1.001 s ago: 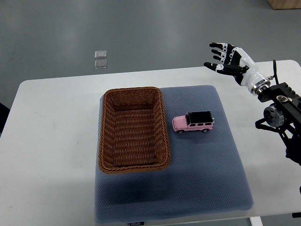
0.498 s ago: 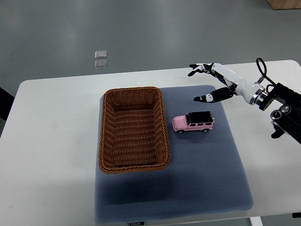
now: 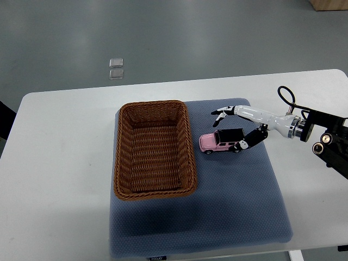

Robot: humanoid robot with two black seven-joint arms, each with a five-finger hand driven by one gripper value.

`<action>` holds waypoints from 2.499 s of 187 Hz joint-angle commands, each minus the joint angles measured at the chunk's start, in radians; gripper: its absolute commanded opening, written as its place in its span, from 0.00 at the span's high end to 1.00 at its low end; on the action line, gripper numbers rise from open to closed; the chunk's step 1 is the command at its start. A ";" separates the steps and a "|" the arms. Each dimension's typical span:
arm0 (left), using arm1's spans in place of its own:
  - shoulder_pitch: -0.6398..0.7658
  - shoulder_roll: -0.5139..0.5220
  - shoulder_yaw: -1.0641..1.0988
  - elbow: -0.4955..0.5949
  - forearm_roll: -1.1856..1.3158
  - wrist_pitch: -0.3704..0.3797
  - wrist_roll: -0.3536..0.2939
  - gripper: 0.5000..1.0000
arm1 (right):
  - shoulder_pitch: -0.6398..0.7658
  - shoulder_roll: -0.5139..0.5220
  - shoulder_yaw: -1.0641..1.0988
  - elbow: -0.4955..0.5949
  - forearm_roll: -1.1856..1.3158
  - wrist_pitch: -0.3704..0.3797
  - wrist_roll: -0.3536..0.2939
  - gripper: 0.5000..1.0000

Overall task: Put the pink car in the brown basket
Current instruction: 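Reach the right hand down over the pink toy car, then close the right hand fingers around the pink car's body, then lift the pink car and carry it over the wicker basket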

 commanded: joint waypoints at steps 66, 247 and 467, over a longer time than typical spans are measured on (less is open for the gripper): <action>0.000 0.000 -0.001 -0.005 0.000 -0.001 0.000 0.00 | 0.002 0.015 -0.028 -0.025 -0.046 -0.049 -0.011 0.16; 0.000 0.000 0.001 -0.006 0.000 0.001 0.000 0.00 | 0.002 0.044 -0.080 -0.094 -0.146 -0.139 -0.017 1.00; 0.000 0.000 -0.004 0.000 0.000 0.001 0.000 0.00 | 0.284 0.197 -0.284 -0.005 0.004 -0.239 -0.028 1.00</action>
